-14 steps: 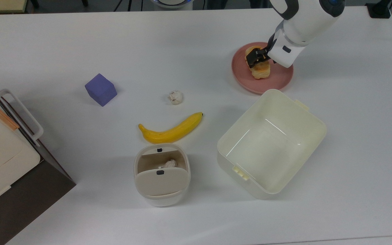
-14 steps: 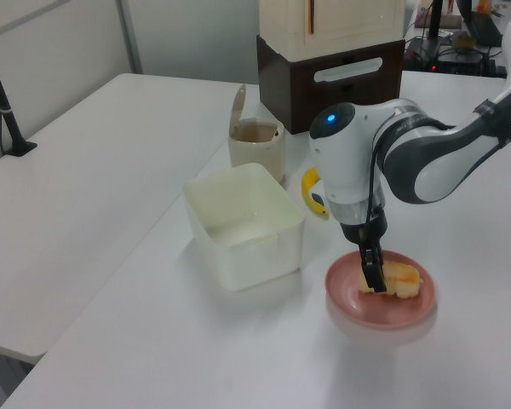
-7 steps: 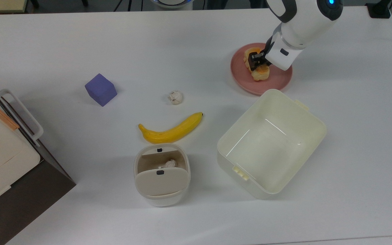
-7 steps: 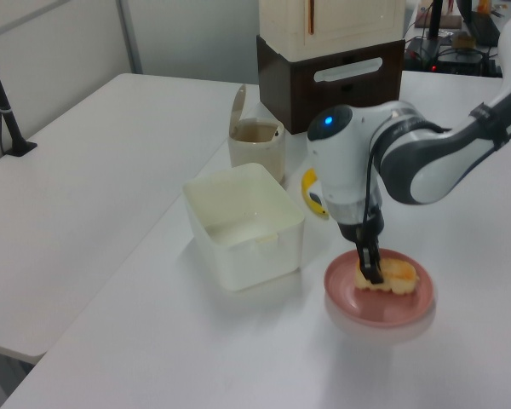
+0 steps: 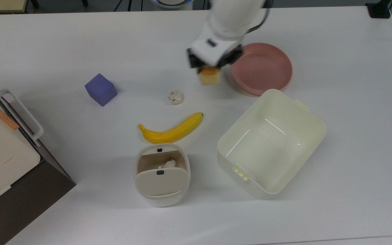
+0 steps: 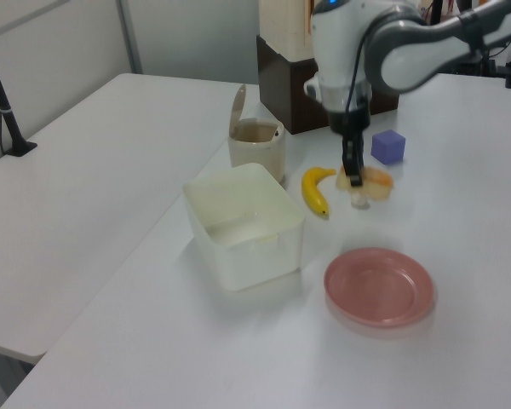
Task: Put the bread on the table
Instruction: 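Lift the bread off the plate and carry it toward the banana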
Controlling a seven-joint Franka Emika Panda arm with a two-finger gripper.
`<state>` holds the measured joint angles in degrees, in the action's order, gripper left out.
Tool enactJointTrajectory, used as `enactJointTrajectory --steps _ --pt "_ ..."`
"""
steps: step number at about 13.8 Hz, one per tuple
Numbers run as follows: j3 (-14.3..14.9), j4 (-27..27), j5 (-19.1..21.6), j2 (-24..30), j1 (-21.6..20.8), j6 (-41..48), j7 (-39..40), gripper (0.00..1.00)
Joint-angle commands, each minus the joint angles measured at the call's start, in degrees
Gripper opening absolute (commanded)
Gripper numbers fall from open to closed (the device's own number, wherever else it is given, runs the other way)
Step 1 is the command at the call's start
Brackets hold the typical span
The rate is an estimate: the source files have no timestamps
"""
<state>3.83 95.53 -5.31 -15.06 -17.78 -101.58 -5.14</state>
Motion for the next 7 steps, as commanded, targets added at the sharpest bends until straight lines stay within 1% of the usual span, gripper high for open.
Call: enactJointTrajectory --steps 1,2,3,7 --pt "-0.22 -0.17 -2.33 -0.85 4.93 -0.90 1.10 1.00" --pt "-0.22 -0.52 -2.16 -0.24 6.42 -0.90 1.28 1.00" --pt "-0.31 -2.09 -1.38 0.81 8.53 -0.20 2.93 1.00" --pt "-0.22 -2.72 -1.02 5.12 12.41 2.35 6.80 1.00"
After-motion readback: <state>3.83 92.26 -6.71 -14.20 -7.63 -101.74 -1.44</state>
